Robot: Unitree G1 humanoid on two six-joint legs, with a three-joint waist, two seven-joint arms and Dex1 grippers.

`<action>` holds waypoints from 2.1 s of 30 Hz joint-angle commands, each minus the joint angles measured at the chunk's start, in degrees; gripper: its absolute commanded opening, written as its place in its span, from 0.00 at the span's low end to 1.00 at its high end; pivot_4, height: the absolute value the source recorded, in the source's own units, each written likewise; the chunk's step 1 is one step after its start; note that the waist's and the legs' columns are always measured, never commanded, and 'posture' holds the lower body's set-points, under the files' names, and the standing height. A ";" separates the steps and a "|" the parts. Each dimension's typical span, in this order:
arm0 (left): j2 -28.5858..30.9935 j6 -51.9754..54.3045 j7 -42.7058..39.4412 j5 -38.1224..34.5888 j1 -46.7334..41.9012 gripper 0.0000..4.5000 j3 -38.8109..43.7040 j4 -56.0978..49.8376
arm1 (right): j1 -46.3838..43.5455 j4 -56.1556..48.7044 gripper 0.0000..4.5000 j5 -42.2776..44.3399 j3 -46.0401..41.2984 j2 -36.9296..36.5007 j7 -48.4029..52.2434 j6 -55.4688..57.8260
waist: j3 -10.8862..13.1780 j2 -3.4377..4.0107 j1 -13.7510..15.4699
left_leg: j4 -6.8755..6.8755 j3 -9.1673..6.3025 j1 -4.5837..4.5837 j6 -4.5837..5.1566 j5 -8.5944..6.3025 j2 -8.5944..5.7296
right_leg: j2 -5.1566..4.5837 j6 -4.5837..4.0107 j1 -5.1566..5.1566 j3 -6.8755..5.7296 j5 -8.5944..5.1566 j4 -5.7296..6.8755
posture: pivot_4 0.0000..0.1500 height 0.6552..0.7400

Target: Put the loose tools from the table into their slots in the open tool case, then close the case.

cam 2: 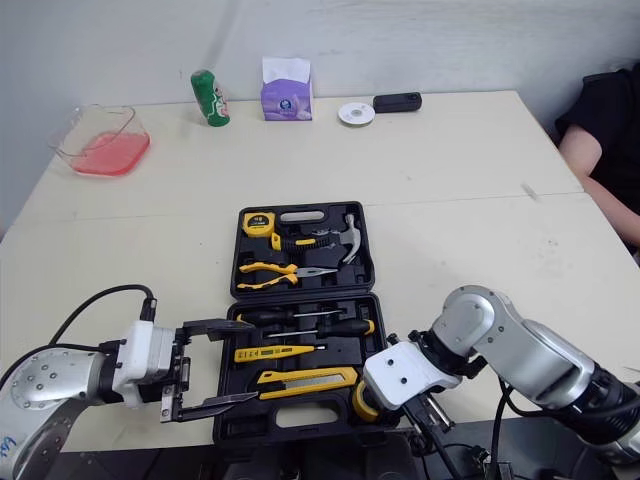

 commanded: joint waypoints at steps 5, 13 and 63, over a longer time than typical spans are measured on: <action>-0.34 -0.02 0.24 -0.32 -1.65 1.00 -0.83 -0.61 | -2.63 0.70 0.01 -1.08 1.95 0.79 1.61 2.01 | -0.03 -0.05 -0.01 | 0.00 0.00 0.01 0.00 0.00 -0.01 | -0.01 0.00 0.01 0.00 0.00 -0.01 | 1.00 1.00; -0.59 0.20 0.81 -0.13 -1.92 1.00 -1.26 -0.77 | -3.10 -0.53 0.01 -0.82 2.70 0.88 1.69 6.02 | -0.06 -0.10 -0.07 | -0.02 -0.01 0.01 -0.01 0.00 0.02 | 0.00 -0.01 0.01 -0.01 -0.01 0.00 | 1.00 1.00; 0.81 1.22 -1.95 -1.38 -5.28 1.00 0.22 2.23 | 20.45 29.47 0.01 4.53 -12.28 14.43 -6.32 -27.47 | -0.37 -0.73 0.11 | -0.06 -0.02 0.35 -0.02 -0.04 0.02 | 0.01 0.01 0.35 -0.05 0.01 -0.05 | 1.00 1.00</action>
